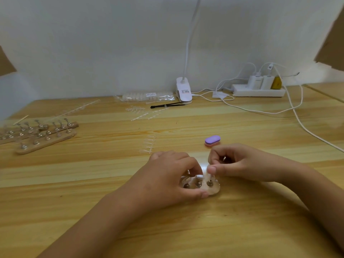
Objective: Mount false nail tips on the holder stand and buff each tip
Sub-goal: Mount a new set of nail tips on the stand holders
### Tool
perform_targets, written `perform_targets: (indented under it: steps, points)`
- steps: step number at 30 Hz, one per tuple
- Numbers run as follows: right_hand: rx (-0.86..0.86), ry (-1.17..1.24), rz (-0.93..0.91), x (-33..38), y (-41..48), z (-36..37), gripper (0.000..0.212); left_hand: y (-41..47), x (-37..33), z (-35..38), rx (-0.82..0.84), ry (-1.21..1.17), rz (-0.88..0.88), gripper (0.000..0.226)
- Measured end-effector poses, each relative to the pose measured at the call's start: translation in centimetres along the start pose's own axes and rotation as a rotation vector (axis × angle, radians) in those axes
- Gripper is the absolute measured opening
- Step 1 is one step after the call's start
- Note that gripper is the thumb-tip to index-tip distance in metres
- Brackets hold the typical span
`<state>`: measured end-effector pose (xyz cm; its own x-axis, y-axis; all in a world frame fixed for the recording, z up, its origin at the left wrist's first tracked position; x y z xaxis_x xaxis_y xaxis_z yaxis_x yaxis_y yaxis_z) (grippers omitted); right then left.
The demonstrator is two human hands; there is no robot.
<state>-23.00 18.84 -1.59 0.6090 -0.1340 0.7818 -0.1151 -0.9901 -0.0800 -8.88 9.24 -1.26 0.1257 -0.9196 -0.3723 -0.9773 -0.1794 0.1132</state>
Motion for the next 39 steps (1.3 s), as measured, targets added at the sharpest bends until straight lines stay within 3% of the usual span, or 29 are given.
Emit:
perform_targets:
  steps: [9,14,17,21,27,30,32,35,39]
  points:
    - [0.062,-0.002,0.053,0.2,0.2,0.3,0.033,0.1,0.1,0.0,0.032,-0.031,-0.005,0.040]
    - [0.023,0.035,0.047,-0.1,-0.1,0.2,0.034,-0.9,2.0,-1.1,0.267,-0.032,-0.074,0.066]
    - [-0.065,0.153,0.078,-0.5,-0.1,-0.6,0.039,-1.4,2.7,-1.5,0.342,0.006,-0.106,0.056]
    - [-0.329,0.368,0.057,-0.5,0.0,-2.5,0.036,-1.4,2.3,-1.6,0.313,-0.064,-0.105,0.042]
    - [-0.490,0.386,0.045,-0.9,-0.2,-3.3,0.022,-1.1,2.3,-1.4,0.296,-0.143,-0.100,0.041]
    - [-0.541,0.278,0.054,-1.4,0.0,-3.4,0.014,-0.9,2.3,-1.1,0.281,-0.172,-0.087,0.043]
    - [-0.622,0.075,0.050,-1.6,0.0,-3.6,0.004,-0.7,2.0,-0.8,0.259,-0.213,-0.070,0.047]
    - [-0.621,-0.237,0.037,-1.8,0.4,-3.4,0.021,-0.3,1.4,-0.3,0.199,-0.263,-0.034,0.054]
    - [-0.567,-0.420,0.062,-2.5,0.6,-3.2,0.037,0.0,1.4,0.0,0.172,-0.320,-0.026,0.058]
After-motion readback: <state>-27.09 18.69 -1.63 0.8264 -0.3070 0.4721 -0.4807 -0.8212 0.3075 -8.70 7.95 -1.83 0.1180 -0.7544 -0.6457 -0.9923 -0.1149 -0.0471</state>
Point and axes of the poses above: each hand's wrist, its own y-axis towards the middle knuckle, its own z-axis out of the palm, x = y × z, the point moved 5 cm from there along y, towards the middle knuckle, and after that the axes turned 1 degree about -y, right-handed, at the moved point
